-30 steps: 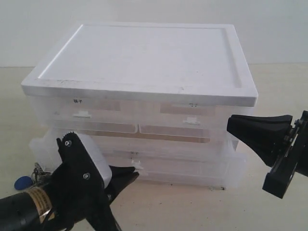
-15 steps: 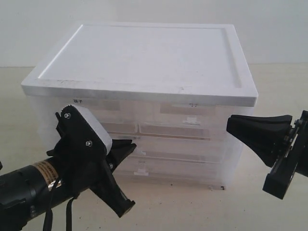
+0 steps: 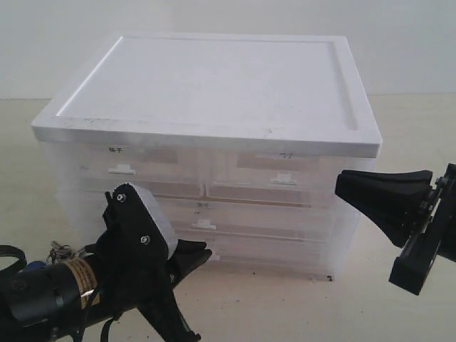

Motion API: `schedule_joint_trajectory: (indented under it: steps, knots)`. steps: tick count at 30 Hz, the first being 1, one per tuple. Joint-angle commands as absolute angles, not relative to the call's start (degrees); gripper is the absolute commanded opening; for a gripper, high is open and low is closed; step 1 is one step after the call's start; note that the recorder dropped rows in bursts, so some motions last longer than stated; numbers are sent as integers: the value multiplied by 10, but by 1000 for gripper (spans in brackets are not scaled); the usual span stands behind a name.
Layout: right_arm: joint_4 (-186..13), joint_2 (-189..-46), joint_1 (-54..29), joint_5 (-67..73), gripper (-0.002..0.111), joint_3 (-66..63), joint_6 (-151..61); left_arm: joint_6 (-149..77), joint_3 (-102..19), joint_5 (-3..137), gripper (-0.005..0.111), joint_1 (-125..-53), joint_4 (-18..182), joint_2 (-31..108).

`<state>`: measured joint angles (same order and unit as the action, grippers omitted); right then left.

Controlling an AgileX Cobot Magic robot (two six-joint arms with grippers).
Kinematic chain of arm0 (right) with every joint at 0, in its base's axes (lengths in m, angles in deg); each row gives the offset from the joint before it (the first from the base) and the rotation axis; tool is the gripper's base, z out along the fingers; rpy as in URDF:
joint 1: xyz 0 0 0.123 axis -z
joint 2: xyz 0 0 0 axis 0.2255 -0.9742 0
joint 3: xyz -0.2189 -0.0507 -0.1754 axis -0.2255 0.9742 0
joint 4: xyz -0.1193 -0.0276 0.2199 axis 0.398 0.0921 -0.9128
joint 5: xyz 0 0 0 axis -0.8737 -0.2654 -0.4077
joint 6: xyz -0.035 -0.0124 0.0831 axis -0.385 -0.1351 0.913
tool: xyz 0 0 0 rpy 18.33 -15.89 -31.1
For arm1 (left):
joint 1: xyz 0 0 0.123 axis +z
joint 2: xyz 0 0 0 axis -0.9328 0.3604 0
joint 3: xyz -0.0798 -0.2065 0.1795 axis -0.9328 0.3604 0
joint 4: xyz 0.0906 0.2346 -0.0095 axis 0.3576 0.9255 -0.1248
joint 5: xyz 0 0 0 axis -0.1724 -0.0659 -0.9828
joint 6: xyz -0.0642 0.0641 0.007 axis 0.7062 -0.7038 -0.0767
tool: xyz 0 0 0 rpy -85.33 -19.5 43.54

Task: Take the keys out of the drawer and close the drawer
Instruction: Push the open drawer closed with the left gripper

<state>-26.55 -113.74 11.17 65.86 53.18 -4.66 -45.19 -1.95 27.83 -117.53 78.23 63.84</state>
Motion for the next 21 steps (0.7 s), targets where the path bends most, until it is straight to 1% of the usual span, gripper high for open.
schedule_joint_trajectory:
  steps: [1, 4, 7, 13, 18, 21]
  knots:
    - [-262, -1138, 112, 665, 0, 529, -45, -447, -33, 231, 4, -1154, 759, 671]
    - [-262, -1138, 112, 665, 0, 529, -45, -458, -41, 199, 4, -1154, 750, 671]
    - [-262, -1138, 112, 665, 0, 529, -45, -464, -64, 228, 4, -1154, 744, 671]
    - [-261, -1138, 112, 665, 0, 529, -45, -459, -72, 262, 4, -1156, 768, 664]
    - [-261, -1138, 112, 665, 0, 529, -45, -441, -41, 322, 4, -1172, 765, 582]
    - [-261, -1138, 112, 665, 0, 529, -45, -459, -29, 396, 4, -1174, 677, 500]
